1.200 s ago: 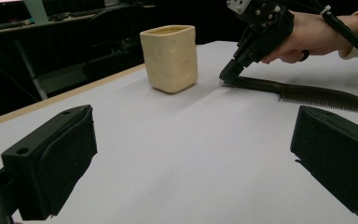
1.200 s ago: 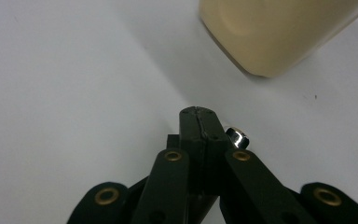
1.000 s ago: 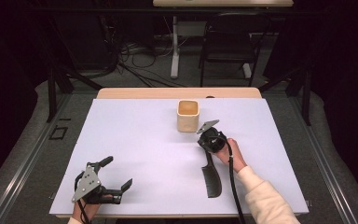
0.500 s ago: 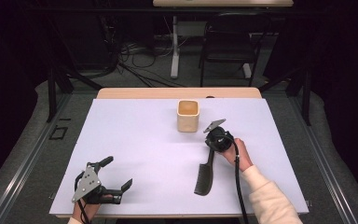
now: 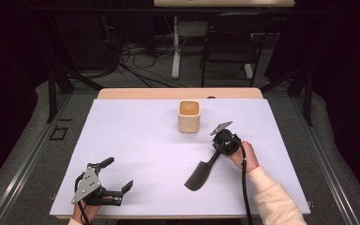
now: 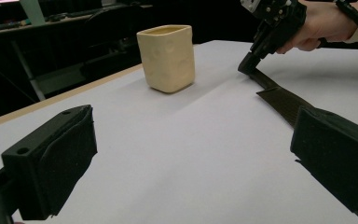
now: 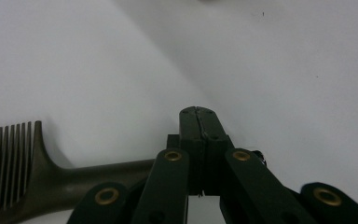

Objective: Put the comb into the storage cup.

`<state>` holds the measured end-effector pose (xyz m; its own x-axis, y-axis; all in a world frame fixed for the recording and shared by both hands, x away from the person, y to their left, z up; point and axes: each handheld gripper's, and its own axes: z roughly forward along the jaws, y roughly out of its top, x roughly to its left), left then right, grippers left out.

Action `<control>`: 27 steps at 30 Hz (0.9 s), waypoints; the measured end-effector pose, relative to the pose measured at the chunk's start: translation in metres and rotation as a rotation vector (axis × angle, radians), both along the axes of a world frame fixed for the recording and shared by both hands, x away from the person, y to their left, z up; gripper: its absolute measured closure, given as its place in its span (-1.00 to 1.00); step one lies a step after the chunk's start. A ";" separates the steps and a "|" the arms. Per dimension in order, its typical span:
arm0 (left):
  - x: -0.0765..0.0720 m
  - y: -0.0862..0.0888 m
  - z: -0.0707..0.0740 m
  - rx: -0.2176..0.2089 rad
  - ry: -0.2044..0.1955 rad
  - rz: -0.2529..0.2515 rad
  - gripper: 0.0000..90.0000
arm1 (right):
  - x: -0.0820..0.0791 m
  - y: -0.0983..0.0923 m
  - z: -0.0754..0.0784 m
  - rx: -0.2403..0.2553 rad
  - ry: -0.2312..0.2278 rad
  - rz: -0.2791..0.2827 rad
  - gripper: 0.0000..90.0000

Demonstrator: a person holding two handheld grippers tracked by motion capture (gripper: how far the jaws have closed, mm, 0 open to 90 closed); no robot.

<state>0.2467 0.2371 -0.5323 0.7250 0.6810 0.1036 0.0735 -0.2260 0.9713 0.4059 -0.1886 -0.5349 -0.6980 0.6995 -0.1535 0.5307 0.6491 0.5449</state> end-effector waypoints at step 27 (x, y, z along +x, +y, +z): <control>0.000 0.000 0.000 0.004 -0.001 -0.001 -0.99 | -0.028 -0.012 0.003 -0.048 0.061 -0.008 1.00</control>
